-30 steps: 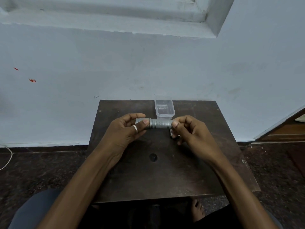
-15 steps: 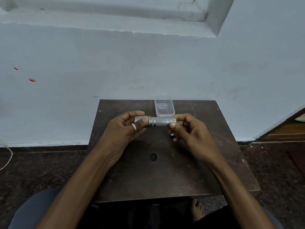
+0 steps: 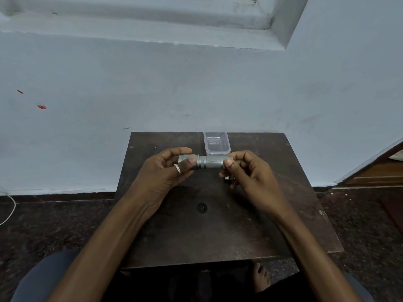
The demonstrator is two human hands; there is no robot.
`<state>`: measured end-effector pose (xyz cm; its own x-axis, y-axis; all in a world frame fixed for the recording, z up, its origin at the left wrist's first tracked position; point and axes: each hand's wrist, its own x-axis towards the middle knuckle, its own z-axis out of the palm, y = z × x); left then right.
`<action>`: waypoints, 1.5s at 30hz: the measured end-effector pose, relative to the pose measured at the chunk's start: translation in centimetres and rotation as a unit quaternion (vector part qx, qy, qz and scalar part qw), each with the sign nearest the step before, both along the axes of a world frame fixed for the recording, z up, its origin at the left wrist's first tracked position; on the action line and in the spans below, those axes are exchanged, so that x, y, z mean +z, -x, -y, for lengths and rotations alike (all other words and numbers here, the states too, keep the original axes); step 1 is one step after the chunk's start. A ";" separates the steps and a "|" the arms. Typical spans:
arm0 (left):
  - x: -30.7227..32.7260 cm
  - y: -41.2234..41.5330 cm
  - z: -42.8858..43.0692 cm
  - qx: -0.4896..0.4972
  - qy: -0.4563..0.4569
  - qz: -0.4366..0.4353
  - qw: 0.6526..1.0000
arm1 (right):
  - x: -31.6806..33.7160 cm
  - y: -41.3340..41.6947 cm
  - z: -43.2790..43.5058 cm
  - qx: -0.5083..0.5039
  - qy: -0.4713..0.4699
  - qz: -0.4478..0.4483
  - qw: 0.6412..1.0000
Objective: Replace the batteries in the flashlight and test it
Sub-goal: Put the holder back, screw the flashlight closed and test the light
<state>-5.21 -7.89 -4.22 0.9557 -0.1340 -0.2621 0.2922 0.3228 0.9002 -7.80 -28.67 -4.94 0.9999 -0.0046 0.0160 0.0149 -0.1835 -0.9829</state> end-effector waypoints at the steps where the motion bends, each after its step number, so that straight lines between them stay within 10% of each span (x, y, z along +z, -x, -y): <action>1: 0.0 0.0 -0.1 -0.007 -0.010 0.002 1.000 | 0.1 0.0 0.0 -0.004 -0.011 0.001 1.000; 7: -0.2 0.2 -0.5 -0.065 -0.267 0.138 0.952 | 0.4 -0.2 -0.2 -0.032 -0.031 0.030 0.999; 14: 0.0 0.5 0.0 0.017 -0.124 0.088 0.988 | 0.5 0.1 -1.2 -0.089 -0.157 0.013 0.983; 27: -0.4 1.1 1.5 0.027 -0.159 0.113 0.980 | 0.4 0.7 -4.4 -0.175 -0.330 -0.026 0.927; 36: 1.2 0.1 -0.8 0.046 0.196 -0.079 0.976 | 1.1 0.2 -2.4 -0.193 -0.334 0.013 0.923; 45: 1.2 0.0 -1.2 0.031 0.243 -0.067 0.967 | 1.4 0.3 -2.3 -0.197 -0.299 0.023 0.933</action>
